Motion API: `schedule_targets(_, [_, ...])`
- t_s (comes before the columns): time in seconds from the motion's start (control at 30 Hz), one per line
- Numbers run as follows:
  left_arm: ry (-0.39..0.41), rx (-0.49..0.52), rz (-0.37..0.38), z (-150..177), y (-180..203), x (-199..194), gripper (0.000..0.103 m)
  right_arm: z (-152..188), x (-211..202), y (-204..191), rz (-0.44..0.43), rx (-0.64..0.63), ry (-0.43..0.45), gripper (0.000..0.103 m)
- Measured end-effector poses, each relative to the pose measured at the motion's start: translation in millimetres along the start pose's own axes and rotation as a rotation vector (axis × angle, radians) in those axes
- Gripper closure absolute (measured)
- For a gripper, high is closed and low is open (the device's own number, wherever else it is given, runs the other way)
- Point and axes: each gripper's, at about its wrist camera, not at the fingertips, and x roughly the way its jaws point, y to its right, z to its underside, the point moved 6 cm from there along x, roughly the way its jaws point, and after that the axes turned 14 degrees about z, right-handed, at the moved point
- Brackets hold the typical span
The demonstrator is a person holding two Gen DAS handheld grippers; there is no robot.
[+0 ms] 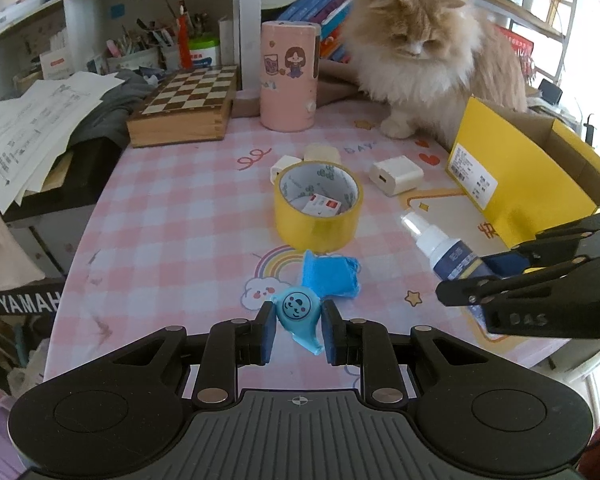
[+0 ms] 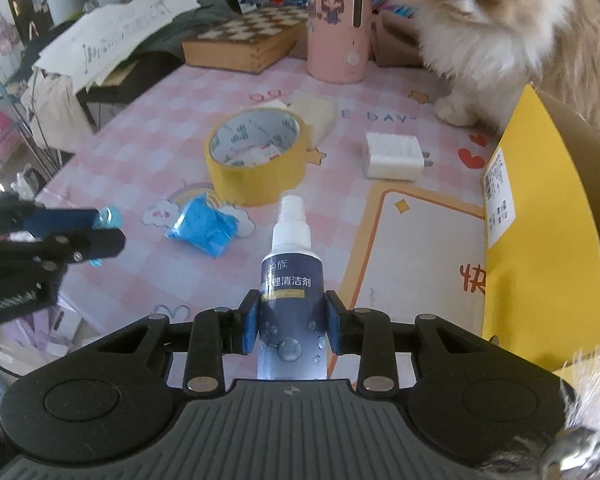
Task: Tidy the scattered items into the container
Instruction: 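Carry the whistle and spray bottle with both tools toward the yellow box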
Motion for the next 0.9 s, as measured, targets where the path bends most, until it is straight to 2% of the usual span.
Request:
schedule_targets(0.27, [0.068, 0.004, 0.031, -11, 4, -25, 0.081, -5, -39, 7, -0.021, 0.078, 0.050, 0.072])
schedule_targets(0.63, [0.081, 0.039, 0.096, -6, 29, -44, 0.080, 17, -70, 5, -0.008, 0.075, 0.071, 0.072])
schedule_targets(0.9, [0.101, 0.059, 0.100, 0, 58, -51, 0.080, 35, -86, 19, -0.019, 0.076, 0.083, 0.072])
